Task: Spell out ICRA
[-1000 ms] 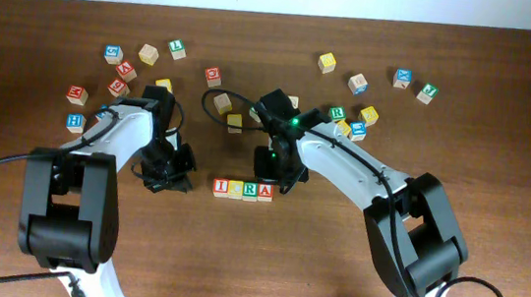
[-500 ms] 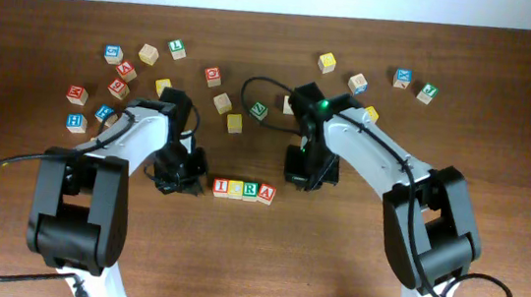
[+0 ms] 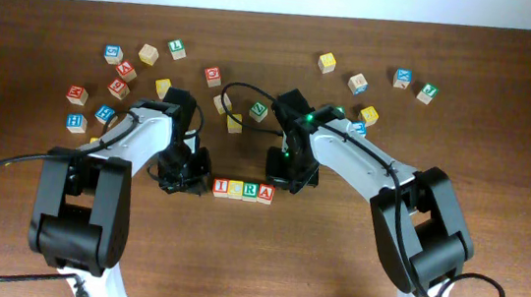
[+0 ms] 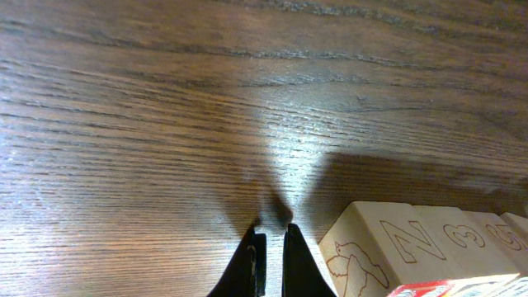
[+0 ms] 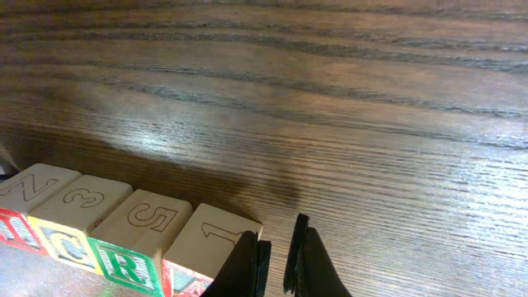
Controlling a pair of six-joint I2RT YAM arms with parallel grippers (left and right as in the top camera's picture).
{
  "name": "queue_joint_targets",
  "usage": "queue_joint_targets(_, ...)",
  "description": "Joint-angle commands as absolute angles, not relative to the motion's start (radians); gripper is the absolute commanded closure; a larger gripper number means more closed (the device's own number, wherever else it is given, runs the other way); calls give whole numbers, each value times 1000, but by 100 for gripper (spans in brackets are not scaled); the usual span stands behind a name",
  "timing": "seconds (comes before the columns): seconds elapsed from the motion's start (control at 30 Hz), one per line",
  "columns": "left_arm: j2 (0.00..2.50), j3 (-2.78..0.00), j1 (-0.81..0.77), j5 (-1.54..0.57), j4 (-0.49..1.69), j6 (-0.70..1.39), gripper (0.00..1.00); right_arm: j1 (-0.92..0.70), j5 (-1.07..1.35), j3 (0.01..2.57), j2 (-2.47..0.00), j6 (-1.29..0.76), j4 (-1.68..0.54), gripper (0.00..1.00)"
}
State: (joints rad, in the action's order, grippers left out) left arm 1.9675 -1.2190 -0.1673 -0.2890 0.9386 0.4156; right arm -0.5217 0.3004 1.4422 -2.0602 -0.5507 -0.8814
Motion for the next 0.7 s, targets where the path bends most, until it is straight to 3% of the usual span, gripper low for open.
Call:
queue_joint_targets(0.0, 1980, -1205, -170, -271, 924, 410, 97, -530, 311, 1437, -2067, -555, -873, 95)
queue_joint_targets(0.5, 1980, -1205, -170, -286, 929, 410, 97, -528, 326, 1437, -2067, -555, -826, 95)
queue_joint_targets(0.67, 1980, -1205, -170, -285, 928, 410, 98, -431, 251, 1437, -2067, -522, -933, 94)
